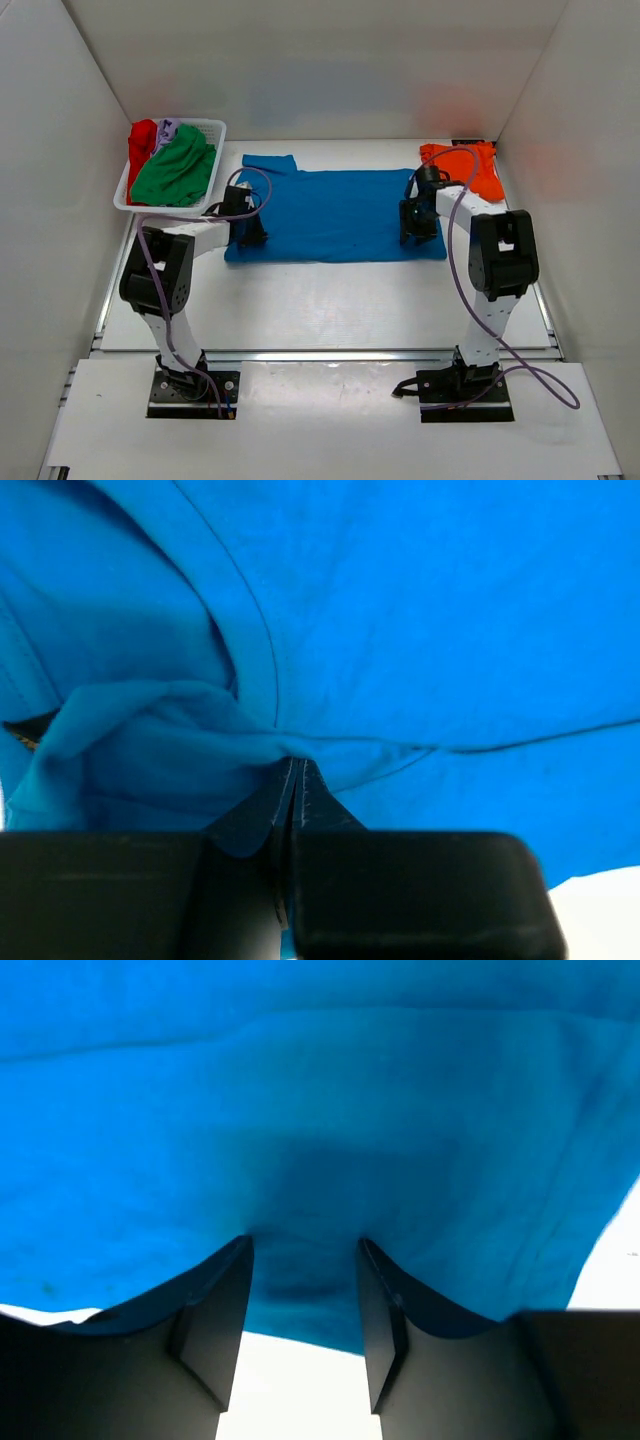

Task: Fold and stack the t-shirts
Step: Grap the side of the flattened tshirt furthest away from the robot with both arms

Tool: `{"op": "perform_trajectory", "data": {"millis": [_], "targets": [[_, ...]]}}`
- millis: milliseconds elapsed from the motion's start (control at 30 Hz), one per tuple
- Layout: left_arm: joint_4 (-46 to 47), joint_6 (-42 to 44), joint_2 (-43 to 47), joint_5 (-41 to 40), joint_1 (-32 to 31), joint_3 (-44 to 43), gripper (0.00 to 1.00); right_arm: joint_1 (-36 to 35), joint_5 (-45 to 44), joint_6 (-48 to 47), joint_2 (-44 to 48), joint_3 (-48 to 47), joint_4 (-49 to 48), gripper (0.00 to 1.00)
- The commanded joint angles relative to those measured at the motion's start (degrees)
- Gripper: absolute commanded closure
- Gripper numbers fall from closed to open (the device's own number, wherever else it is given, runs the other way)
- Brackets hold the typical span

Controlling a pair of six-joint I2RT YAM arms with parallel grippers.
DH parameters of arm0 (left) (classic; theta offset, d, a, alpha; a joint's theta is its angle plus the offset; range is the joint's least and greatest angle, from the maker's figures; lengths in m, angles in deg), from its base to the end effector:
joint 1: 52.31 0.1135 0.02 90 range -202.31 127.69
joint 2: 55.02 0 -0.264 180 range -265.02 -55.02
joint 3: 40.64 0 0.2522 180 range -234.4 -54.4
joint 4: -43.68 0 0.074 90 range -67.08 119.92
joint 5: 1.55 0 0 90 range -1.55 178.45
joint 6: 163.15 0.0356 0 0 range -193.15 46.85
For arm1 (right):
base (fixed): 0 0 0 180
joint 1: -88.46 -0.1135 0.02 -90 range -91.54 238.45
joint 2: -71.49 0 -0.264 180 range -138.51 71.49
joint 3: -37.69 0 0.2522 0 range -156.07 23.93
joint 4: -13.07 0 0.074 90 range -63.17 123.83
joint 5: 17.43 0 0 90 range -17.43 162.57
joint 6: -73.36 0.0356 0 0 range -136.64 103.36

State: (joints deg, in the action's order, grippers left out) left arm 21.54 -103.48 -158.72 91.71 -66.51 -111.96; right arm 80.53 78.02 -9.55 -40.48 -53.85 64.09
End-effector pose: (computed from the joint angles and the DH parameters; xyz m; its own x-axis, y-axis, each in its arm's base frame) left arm 0.3476 -0.0901 0.1457 -0.8212 -0.3123 -0.4776 -0.1596 0.9293 -0.3331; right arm 0.3857 0.0571 0.1665 -0.9524 -0.0086 -0.3046 -0.0501 0.9904 0.1286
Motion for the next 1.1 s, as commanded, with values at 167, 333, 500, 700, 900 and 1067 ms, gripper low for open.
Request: {"op": "perform_trajectory", "data": {"millis": [167,333,500,700,900,1067], "targets": [[-5.24,3.08,5.61,2.44,-0.48,7.11,0.92,-2.35,0.87,6.35,8.94,15.18,-2.98,0.58],[-9.54,4.83,14.12,3.06,-1.89,14.4,0.93,-5.69,1.4,9.86,17.73,26.17,-2.54,0.58],[-11.83,4.31,25.11,5.16,-2.51,20.38,0.91,-7.81,2.1,11.19,28.44,33.3,-0.43,0.59],[-16.31,3.69,36.28,8.59,1.54,14.51,0.74,-6.93,2.36,10.75,40.31,29.89,4.14,0.59],[-16.67,4.93,32.96,8.69,3.65,7.3,0.64,0.79,4.83,6.8,41.13,24.43,0.2,0.48],[-13.95,5.71,22.77,7.81,4.7,-0.09,0.6,5.01,3.69,4.86,32.1,18.47,-4.91,0.4]]}}
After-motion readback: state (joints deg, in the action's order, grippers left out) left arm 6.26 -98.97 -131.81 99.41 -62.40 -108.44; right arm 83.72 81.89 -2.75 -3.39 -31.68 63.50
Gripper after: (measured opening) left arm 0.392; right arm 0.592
